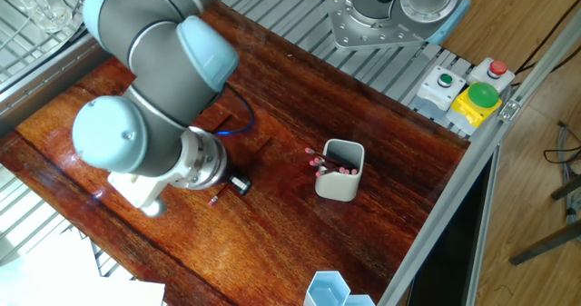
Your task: Put the pen into the pen holder
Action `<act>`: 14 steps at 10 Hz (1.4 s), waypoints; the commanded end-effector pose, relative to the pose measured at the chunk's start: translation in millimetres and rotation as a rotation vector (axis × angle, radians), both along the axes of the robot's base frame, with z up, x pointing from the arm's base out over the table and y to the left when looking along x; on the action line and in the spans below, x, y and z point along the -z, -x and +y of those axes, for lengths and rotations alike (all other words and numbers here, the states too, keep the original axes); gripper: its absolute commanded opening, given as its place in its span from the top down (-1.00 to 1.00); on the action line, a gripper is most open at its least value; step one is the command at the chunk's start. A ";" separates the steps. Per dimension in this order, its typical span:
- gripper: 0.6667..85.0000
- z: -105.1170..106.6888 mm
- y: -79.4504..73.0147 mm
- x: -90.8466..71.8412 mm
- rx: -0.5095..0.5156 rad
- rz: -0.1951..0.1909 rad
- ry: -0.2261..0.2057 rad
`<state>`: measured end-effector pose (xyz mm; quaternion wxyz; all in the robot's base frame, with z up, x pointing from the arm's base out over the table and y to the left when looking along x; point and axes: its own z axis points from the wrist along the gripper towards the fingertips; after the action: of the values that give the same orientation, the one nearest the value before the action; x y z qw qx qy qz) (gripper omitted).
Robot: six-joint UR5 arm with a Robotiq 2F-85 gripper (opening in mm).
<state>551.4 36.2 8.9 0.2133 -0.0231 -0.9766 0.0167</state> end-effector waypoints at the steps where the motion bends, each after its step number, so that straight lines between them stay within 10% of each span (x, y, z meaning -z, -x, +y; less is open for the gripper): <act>1: 0.15 1.4 0.5 1.1 0.005 0.027 -0.016; 14: 0.30 5.8 -4.1 8.2 0.016 0.029 -0.007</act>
<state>553.3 38.1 1.5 0.2296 -0.0263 -0.9728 0.0182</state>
